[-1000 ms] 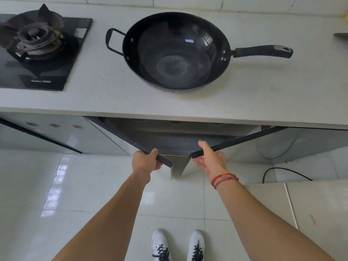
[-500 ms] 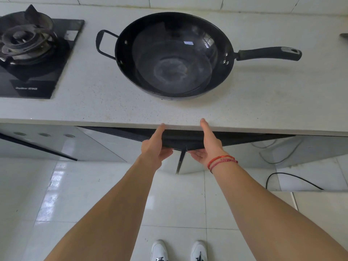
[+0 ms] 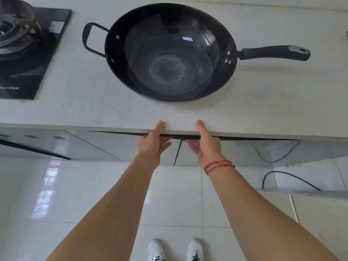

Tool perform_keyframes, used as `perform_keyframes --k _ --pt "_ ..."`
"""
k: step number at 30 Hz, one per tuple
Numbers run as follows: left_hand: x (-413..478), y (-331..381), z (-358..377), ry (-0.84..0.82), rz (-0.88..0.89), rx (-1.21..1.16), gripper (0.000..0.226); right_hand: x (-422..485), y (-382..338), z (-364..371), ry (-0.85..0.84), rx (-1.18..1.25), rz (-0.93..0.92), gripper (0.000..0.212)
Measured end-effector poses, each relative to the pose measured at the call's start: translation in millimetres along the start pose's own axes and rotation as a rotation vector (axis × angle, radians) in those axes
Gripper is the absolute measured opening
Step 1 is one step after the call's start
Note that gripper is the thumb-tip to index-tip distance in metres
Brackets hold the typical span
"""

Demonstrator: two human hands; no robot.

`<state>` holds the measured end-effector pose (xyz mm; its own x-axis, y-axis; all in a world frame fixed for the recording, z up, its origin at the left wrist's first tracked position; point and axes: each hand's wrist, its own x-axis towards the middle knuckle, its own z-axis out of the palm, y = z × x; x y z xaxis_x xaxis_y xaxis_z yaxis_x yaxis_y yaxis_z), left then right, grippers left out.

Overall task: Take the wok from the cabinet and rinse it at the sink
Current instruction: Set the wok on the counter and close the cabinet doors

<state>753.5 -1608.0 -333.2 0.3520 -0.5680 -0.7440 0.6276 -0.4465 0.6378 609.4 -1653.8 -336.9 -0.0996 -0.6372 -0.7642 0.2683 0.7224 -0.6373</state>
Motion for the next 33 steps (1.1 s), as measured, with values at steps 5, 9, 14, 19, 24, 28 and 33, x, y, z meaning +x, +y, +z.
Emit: perform_keyframes --k 5,9,14,19,24,28,33 --pt "4 -1 1 -0.02 0.024 -0.036 0.039 9 -4 -5 -0.062 0.088 -0.014 0.056" --pt "7 1 1 -0.024 0.02 -0.078 0.043 13 0 -4 -0.065 0.19 -0.036 0.061" --pt "5 3 2 -0.038 0.02 -0.091 0.033 15 1 -3 -0.067 0.228 -0.038 0.061" --pt "2 4 2 -0.024 0.021 -0.053 0.036 10 -2 -3 -0.062 0.161 -0.062 0.056" --pt "-12 5 -3 0.0 0.043 0.073 0.03 -2 -6 -15 -0.016 -0.133 -0.069 0.036" --pt "-38 7 -12 0.029 0.082 0.192 0.023 -22 -13 -32 0.026 -0.259 -0.059 0.032" --pt "-85 20 -22 0.011 0.267 0.587 0.043 -62 -28 -48 -0.017 -0.455 -0.15 0.062"
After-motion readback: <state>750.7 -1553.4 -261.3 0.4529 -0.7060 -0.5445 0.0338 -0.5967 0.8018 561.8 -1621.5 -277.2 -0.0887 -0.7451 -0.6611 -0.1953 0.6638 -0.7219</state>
